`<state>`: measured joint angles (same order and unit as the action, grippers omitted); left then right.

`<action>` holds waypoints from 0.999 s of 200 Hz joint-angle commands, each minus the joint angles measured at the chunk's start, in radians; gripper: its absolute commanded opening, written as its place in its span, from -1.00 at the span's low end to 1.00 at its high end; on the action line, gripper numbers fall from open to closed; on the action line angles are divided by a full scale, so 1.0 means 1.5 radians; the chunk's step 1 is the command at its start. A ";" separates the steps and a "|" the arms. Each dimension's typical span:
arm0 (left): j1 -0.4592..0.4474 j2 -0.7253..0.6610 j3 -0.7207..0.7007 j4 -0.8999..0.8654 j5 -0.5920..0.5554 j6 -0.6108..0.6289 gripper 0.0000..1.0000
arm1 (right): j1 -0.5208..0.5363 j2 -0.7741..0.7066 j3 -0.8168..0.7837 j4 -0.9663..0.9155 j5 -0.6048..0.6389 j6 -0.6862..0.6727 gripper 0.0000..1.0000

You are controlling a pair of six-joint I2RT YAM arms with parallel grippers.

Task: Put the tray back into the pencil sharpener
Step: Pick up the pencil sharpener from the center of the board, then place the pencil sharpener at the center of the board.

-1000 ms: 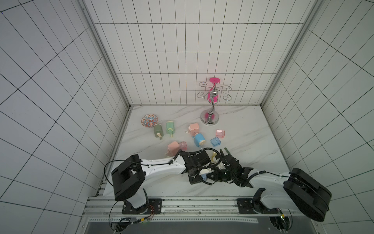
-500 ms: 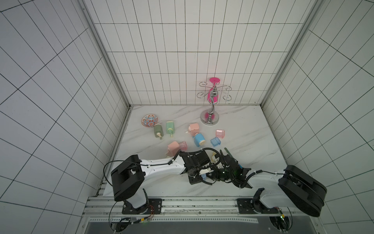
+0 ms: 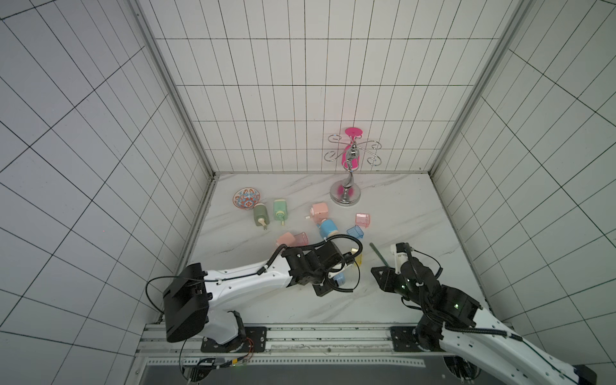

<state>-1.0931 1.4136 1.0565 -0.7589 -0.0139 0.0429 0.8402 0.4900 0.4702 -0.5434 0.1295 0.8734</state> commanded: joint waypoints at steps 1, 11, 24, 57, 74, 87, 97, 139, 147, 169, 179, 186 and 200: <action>0.022 -0.045 0.061 -0.041 -0.074 -0.106 -1.00 | 0.000 0.005 0.032 -0.104 0.065 -0.031 -0.59; 0.046 -0.050 0.092 -0.076 -0.083 -0.136 -1.00 | 0.000 0.014 0.033 -0.098 0.064 -0.033 -0.59; 0.090 -0.050 0.125 -0.112 -0.087 -0.176 -1.00 | 0.000 0.025 0.031 -0.089 0.064 -0.035 -0.59; 0.212 -0.025 0.202 -0.166 -0.042 -0.183 -1.00 | 0.000 0.036 0.025 -0.071 0.055 -0.037 -0.60; 0.270 0.000 0.234 -0.175 -0.016 -0.170 -1.00 | -0.001 0.033 0.021 -0.068 0.052 -0.038 -0.60; 0.308 0.028 0.257 -0.177 -0.003 -0.162 -1.00 | -0.001 0.029 0.017 -0.066 0.051 -0.037 -0.60; 0.330 0.055 0.280 -0.181 0.006 -0.157 -1.00 | 0.000 0.026 0.014 -0.064 0.050 -0.037 -0.59; 0.364 0.200 0.408 -0.217 0.004 -0.161 -1.00 | -0.004 0.025 0.013 -0.064 0.056 -0.043 -0.59; 0.366 0.230 0.435 -0.226 -0.009 -0.171 -1.00 | -0.005 0.025 0.012 -0.063 0.056 -0.043 -0.59; 0.368 0.302 0.509 -0.270 -0.065 -0.215 -1.00 | -0.006 0.025 0.006 -0.058 0.057 -0.041 -0.59; 0.368 0.322 0.533 -0.284 -0.082 -0.224 -1.00 | -0.007 0.025 0.005 -0.054 0.056 -0.042 -0.60; 0.368 0.334 0.548 -0.290 -0.094 -0.228 -1.00 | -0.008 0.026 0.005 -0.052 0.055 -0.044 -0.59; 0.370 0.359 0.575 -0.307 -0.122 -0.236 -1.00 | -0.010 0.029 0.005 -0.051 0.057 -0.048 -0.59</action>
<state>-0.5468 1.9160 1.8339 -1.1511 -0.0986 -0.2558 0.8375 0.5327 0.4843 -0.6304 0.1890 0.8104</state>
